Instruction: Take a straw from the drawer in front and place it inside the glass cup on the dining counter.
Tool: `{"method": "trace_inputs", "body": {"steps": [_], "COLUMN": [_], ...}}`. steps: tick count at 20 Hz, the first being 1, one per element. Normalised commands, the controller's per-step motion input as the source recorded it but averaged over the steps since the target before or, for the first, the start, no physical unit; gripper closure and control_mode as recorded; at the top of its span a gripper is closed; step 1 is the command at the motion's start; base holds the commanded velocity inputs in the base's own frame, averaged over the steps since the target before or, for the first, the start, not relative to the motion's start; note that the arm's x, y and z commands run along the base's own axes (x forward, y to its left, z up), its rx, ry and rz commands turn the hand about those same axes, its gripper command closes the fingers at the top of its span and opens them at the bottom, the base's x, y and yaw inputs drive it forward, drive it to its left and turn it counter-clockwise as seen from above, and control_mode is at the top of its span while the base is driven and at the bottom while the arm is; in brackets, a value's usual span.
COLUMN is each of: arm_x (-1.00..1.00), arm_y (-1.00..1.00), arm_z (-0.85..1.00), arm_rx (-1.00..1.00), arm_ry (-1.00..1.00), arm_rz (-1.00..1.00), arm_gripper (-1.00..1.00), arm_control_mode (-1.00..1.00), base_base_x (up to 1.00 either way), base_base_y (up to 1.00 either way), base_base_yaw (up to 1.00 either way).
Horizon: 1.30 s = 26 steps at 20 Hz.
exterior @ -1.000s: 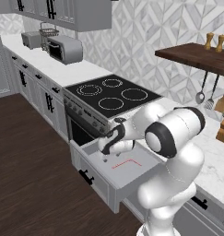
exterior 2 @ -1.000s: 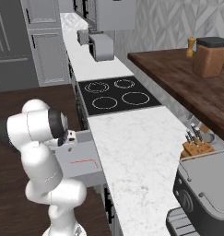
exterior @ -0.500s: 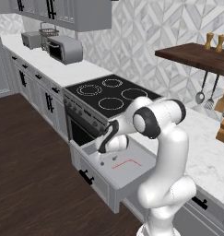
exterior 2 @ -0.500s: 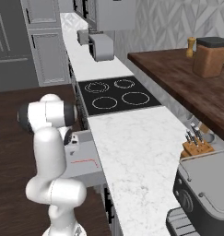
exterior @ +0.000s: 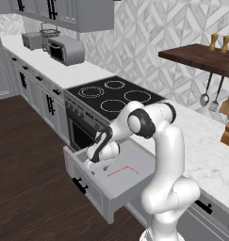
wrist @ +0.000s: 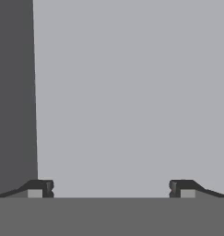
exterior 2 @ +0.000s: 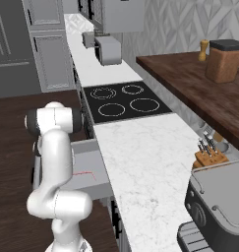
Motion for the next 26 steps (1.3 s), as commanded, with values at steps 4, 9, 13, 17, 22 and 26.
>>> {"method": "trace_inputs", "body": {"steps": [4,9,13,17,22,26], "arm_x": [-0.56,-0.32,0.0,0.0,0.0,0.02], "arm_y": [1.0,0.46,-0.71,-0.71,-0.62,-0.58], "arm_z": [0.0,0.29,0.52,0.24,0.0,-0.04], "arm_rx": [0.0,-0.01,-0.11,-0.1,-0.1,-0.04], "arm_ry": [0.0,0.0,0.0,0.0,0.0,0.0], "arm_rz": [0.0,-0.01,-0.03,0.0,0.03,0.12], "arm_gripper": [-1.0,-1.0,-1.0,-1.0,-1.0,-1.0], "arm_control_mode": [-1.0,-1.0,-1.0,-1.0,-1.0,-1.0], "base_base_x": [0.0,0.0,0.0,0.0,0.0,0.0], "base_base_y": [0.0,0.0,0.0,0.0,0.0,0.0], "base_base_yaw": [0.0,0.0,0.0,0.0,0.0,0.0]}}
